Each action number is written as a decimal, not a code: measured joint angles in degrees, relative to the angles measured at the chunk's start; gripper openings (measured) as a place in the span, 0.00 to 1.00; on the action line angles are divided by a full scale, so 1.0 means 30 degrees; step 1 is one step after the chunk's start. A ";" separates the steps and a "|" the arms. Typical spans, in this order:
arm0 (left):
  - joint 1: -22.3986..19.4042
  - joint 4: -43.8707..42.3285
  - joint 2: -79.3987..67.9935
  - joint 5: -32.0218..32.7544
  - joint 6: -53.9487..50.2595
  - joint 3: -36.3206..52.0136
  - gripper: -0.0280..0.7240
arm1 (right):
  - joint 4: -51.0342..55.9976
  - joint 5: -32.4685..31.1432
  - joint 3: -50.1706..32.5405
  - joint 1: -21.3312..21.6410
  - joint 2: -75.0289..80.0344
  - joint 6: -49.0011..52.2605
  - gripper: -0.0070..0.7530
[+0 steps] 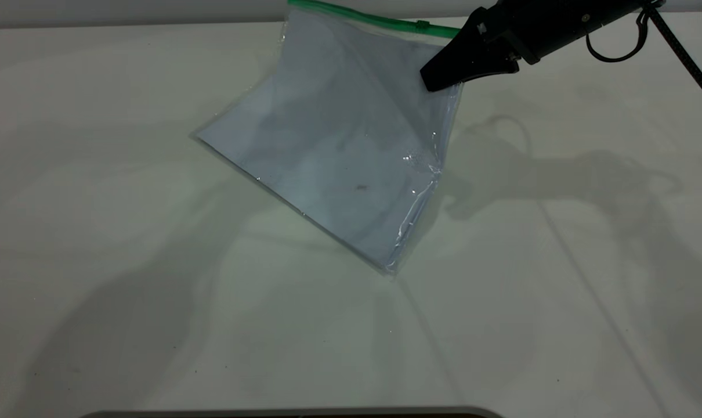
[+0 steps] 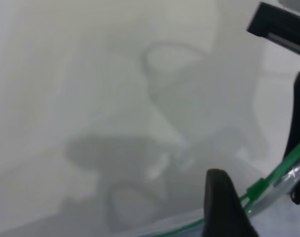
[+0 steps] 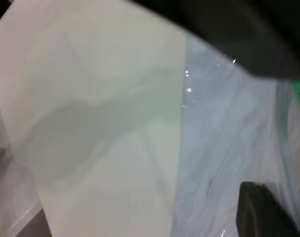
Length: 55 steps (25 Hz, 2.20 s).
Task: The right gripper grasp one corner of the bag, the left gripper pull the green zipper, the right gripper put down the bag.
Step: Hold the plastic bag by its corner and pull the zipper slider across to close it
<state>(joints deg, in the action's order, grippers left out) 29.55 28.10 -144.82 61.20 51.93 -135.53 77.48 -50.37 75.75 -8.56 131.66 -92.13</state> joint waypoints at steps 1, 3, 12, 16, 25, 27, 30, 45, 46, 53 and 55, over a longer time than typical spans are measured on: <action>0.0000 -0.0075 -0.0041 0.0072 0.0148 0.0000 0.63 | 0.0020 -0.0051 0.0000 0.0000 0.0000 -0.0149 0.06; 0.0000 -0.0207 -0.0119 0.0092 0.0572 0.0000 0.62 | 0.0055 -0.0097 0.0000 0.0000 0.0000 -0.0319 0.06; 0.0000 -0.0079 -0.0610 0.0051 0.2420 0.0000 0.61 | 0.0021 -0.2159 0.0000 0.0000 0.0000 -0.1196 0.06; 0.0000 0.0544 -0.0741 0.0186 0.3314 0.0000 0.61 | 0.0002 -0.2383 0.0000 0.0000 0.0000 -0.1307 0.06; 0.0000 0.0934 -0.0747 0.0002 0.6268 0.0000 0.61 | 0.0002 -0.2422 0.0000 0.0000 0.0000 -0.1343 0.06; 0.0000 0.0969 -0.0747 -0.0104 0.6459 0.0000 0.61 | 0.0002 -0.2405 0.0000 0.0000 0.0000 -0.1343 0.06; 0.0000 0.0984 -0.0687 -0.0110 0.5462 0.0000 0.61 | -0.0042 -0.2209 0.0000 0.0000 0.0000 -0.1352 0.06; -0.0099 0.0137 0.0119 0.1574 0.2463 -0.0024 0.61 | -0.0098 -0.1943 0.0000 0.0000 0.0000 -0.1352 0.06; -0.0115 0.0061 0.0048 0.1624 0.2385 -0.0024 0.61 | -0.0098 -0.1943 0.0000 0.0000 0.0000 -0.1352 0.06; -0.0115 0.0660 -0.0630 0.1628 0.2305 -0.0024 0.61 | -0.0098 -0.1943 0.0013 0.0000 0.0000 -0.1352 0.06; -0.0115 0.0847 -0.0740 0.1628 0.2305 -0.0024 0.61 | -0.0098 -0.1943 0.0013 0.0000 0.0000 -0.1352 0.06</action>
<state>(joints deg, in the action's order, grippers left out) 29.20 30.64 -147.04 66.09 58.84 -135.60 77.19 -56.20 75.79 -8.56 131.66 -96.19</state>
